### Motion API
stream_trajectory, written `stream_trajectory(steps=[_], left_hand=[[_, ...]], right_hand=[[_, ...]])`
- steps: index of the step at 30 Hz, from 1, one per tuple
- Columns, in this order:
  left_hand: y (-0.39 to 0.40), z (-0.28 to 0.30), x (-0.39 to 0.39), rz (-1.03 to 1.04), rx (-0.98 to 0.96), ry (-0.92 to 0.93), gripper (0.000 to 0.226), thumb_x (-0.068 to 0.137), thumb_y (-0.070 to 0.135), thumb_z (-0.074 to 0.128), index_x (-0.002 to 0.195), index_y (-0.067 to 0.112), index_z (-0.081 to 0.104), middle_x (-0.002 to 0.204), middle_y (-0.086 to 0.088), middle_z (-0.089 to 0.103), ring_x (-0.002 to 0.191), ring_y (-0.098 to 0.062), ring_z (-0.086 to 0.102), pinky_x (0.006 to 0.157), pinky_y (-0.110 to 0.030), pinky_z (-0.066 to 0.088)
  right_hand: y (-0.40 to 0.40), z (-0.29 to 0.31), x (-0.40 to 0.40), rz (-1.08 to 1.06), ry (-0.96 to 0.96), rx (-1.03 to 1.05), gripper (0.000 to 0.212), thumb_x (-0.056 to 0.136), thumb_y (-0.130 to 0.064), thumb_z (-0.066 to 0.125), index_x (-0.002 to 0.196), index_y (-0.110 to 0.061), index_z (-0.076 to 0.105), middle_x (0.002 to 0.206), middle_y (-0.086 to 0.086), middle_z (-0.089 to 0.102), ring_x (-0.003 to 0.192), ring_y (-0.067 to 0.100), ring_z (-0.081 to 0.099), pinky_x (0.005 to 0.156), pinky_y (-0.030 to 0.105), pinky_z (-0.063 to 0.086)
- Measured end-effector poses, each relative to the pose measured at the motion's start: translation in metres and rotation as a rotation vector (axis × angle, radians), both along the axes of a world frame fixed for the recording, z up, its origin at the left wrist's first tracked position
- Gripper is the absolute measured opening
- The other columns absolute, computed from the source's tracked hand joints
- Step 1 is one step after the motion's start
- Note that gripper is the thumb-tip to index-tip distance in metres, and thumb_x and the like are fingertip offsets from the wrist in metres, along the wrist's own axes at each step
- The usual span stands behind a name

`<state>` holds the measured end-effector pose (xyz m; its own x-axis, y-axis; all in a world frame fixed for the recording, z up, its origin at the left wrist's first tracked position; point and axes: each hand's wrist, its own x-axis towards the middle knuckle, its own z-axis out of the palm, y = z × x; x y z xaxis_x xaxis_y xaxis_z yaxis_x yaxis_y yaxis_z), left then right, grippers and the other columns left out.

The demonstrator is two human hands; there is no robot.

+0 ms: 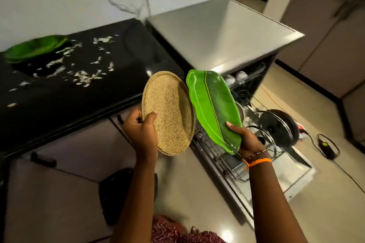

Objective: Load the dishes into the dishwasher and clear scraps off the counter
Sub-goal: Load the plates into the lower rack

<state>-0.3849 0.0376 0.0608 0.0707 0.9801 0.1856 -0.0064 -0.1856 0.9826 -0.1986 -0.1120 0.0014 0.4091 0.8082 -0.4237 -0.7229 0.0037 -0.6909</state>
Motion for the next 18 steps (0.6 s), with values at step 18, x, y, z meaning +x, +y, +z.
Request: stream_trajectory(steps=[18], left_hand=[[-0.071, -0.176, 0.238, -0.054, -0.48, 0.529, 0.031, 0.067, 0.017, 0.059, 0.059, 0.018, 0.029, 0.059, 0.002, 0.032, 0.057, -0.021, 0.033, 0.056, -0.033, 0.029]], right_hand=[[-0.089, -0.116, 0.191, -0.076, -0.127, -0.784, 0.025, 0.089, -0.001, 0.038, 0.071, -0.013, 0.05, 0.037, -0.006, 0.048, 0.026, 0.003, 0.035, 0.032, 0.008, 0.025]])
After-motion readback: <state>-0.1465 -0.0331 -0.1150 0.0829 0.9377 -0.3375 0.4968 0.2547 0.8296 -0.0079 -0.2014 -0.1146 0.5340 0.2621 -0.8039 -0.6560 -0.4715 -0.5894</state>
